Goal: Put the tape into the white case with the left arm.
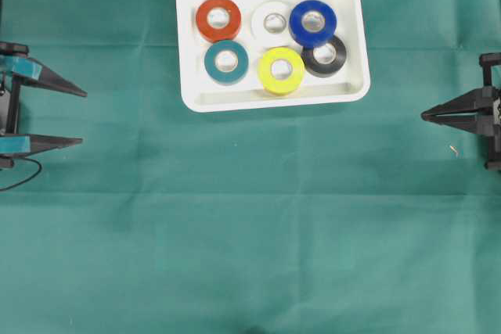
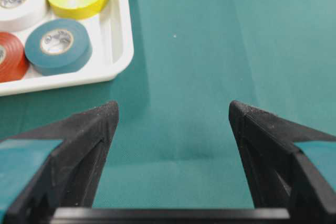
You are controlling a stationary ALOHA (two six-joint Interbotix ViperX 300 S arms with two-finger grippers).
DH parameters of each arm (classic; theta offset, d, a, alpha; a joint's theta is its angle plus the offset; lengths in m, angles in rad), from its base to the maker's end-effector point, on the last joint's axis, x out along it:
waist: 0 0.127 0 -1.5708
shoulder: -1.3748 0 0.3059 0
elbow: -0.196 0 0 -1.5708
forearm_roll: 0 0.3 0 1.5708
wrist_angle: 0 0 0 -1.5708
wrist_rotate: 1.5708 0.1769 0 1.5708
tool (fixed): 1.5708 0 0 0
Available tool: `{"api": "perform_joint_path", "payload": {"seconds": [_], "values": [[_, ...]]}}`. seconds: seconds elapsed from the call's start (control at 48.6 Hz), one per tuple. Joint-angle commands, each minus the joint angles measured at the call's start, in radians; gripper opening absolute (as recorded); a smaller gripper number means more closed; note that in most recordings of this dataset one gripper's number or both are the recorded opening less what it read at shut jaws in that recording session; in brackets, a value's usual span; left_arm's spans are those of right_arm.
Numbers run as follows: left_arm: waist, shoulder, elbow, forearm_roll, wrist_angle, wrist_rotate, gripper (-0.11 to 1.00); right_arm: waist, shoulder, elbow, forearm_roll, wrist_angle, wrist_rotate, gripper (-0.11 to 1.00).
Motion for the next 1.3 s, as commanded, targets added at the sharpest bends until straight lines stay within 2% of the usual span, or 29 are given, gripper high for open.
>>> {"api": "perform_joint_path", "payload": {"seconds": [0.0,0.844,1.276], "values": [[0.002,-0.014,0.002,-0.003,-0.005,0.000,0.84,-0.005,0.006,-0.011,0.000,-0.006,0.000,-0.09],[0.002,-0.170,0.067,-0.002,-0.005,0.003,0.84,-0.003,0.006,-0.008,0.000,-0.009,0.000,-0.09],[0.002,-0.186,0.072,-0.003,-0.002,0.002,0.84,-0.003,0.006,-0.006,0.000,-0.011,0.000,-0.09]]}}
